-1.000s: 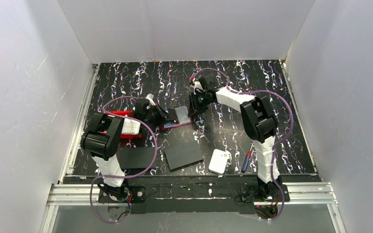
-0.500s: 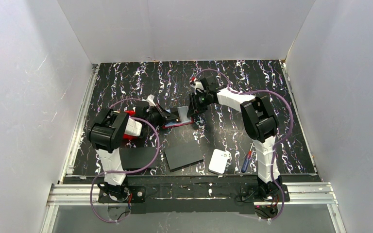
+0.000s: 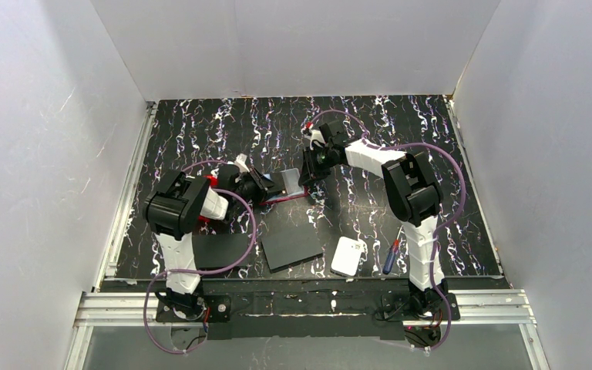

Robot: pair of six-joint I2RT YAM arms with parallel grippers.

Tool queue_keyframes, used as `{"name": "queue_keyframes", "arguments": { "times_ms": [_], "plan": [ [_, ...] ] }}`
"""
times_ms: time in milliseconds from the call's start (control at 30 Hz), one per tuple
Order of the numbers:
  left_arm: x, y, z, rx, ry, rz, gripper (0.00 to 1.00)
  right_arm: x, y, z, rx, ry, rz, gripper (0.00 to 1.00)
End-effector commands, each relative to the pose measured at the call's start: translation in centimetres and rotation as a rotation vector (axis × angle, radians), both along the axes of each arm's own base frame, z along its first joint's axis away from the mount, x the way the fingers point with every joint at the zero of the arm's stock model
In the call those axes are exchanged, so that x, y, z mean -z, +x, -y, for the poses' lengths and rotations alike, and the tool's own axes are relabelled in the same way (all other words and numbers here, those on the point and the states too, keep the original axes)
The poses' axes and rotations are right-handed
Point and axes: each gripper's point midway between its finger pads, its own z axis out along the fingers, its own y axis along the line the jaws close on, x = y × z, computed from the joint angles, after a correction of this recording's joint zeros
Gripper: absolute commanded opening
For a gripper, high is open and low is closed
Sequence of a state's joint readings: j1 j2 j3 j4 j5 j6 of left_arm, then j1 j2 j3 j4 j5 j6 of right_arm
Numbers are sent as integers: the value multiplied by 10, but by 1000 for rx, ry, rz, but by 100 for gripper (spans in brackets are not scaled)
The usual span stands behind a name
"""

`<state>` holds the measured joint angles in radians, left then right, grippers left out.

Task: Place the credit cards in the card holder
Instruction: Insert the credit card into the card slot.

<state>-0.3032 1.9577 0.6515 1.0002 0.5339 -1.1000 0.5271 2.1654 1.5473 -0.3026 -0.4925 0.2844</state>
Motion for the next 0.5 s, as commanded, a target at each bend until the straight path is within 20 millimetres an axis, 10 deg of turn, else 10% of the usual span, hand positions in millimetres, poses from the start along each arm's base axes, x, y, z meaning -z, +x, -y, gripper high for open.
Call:
{"name": "queue_keyframes", "arguments": {
  "times_ms": [0, 300, 467],
  "plan": [
    [2, -10, -3, 34, 117, -34, 25, 7, -4, 2, -6, -16, -3, 26],
    [1, -19, -22, 69, 327, -135, 66, 5, -5, 2, -11, -8, 2, 25],
    [5, -16, -29, 98, 448, -169, 68, 6, -4, 0, -16, -4, -1, 24]
  ]
}}
